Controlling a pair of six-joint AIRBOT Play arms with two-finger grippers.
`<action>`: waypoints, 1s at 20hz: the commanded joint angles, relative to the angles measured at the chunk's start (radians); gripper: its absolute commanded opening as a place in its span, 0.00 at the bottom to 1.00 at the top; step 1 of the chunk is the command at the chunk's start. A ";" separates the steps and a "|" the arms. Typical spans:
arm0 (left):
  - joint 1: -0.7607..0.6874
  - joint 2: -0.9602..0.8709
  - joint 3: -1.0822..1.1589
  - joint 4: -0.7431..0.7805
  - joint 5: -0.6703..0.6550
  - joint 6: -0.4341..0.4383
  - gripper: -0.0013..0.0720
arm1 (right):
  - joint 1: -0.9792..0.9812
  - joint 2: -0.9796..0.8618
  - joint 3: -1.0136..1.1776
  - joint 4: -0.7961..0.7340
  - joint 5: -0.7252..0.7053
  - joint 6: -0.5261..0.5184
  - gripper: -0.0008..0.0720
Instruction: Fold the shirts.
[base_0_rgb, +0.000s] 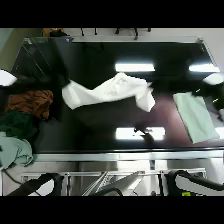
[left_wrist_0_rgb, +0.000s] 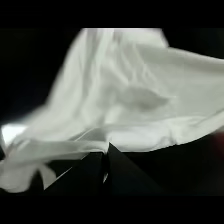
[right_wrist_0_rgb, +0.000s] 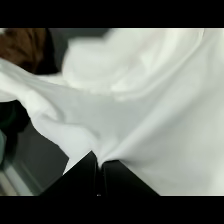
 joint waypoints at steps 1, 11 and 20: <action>-0.001 0.193 0.351 0.002 0.070 -0.035 0.04 | -0.079 0.070 0.438 0.048 0.066 -0.007 0.03; -0.001 0.426 0.562 0.064 0.236 0.012 0.04 | -0.077 0.100 0.761 0.101 0.070 -0.010 0.04; -0.002 -0.024 0.209 0.055 0.217 0.058 0.04 | 0.010 -0.208 0.341 0.059 0.039 -0.145 0.04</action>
